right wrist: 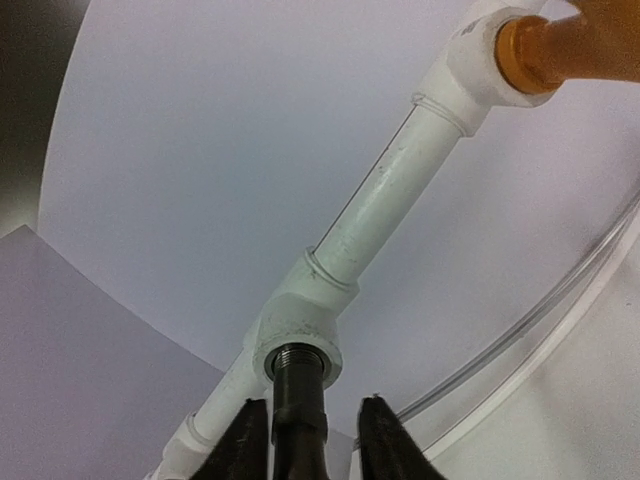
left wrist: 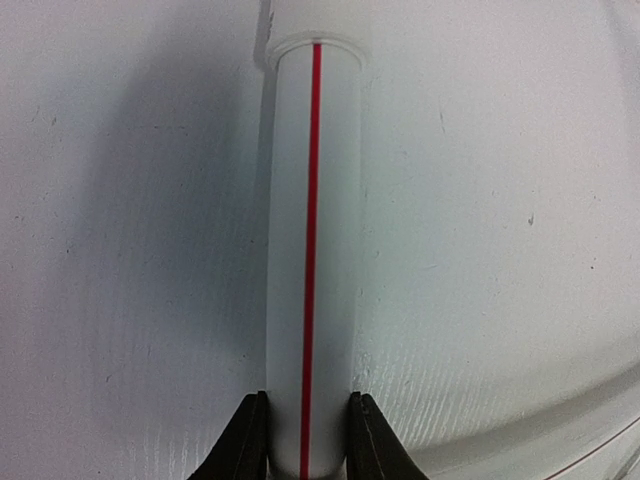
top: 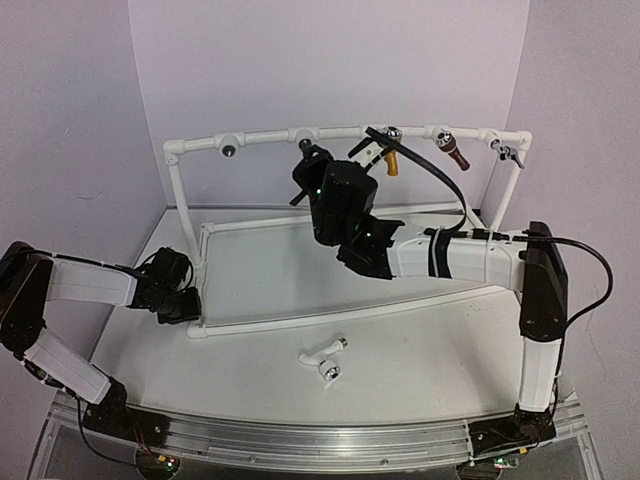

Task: Install the water faucets
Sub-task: Screw the water faucet onto the adaptor.

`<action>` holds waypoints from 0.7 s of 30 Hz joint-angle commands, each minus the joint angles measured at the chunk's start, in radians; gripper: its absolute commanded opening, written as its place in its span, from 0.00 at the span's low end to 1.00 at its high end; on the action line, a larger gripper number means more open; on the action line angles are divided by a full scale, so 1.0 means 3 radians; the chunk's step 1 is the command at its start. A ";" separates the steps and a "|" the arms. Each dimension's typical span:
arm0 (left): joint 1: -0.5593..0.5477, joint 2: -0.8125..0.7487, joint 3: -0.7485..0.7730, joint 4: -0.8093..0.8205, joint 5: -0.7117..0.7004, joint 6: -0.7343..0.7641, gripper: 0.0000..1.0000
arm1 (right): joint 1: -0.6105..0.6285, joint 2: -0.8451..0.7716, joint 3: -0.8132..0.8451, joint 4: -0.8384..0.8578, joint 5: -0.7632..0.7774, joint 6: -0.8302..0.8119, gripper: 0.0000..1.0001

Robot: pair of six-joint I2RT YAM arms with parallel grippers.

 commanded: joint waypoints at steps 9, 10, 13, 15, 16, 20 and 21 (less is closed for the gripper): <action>-0.0019 0.0098 0.0001 0.0065 0.0161 -0.0079 0.00 | -0.0148 -0.0839 -0.0669 -0.0076 -0.1108 -0.0783 0.98; -0.0019 0.0100 0.0001 0.0064 0.0159 -0.0081 0.00 | -0.0149 -0.0881 -0.0677 -0.0166 -0.1176 -0.0948 0.98; -0.0021 0.0095 -0.0004 0.0060 0.0153 -0.0088 0.00 | -0.0146 -0.0977 -0.0560 -0.0581 -0.1467 -0.1532 0.98; -0.0018 0.0097 -0.0004 0.0059 0.0155 -0.0090 0.00 | -0.0125 -0.1008 -0.0422 -0.0934 -0.1504 -0.1825 0.98; -0.0020 0.0099 -0.0004 0.0056 0.0153 -0.0090 0.00 | -0.0111 -0.1033 -0.0385 -0.1051 -0.1469 -0.2000 0.98; -0.0018 0.0114 0.0005 0.0053 0.0157 -0.0089 0.00 | -0.0067 -0.1077 -0.0129 -0.1548 -0.1294 -0.2300 0.96; -0.0018 0.0119 0.0008 0.0053 0.0158 -0.0089 0.00 | -0.0045 -0.1040 -0.0031 -0.1710 -0.1235 -0.2327 0.95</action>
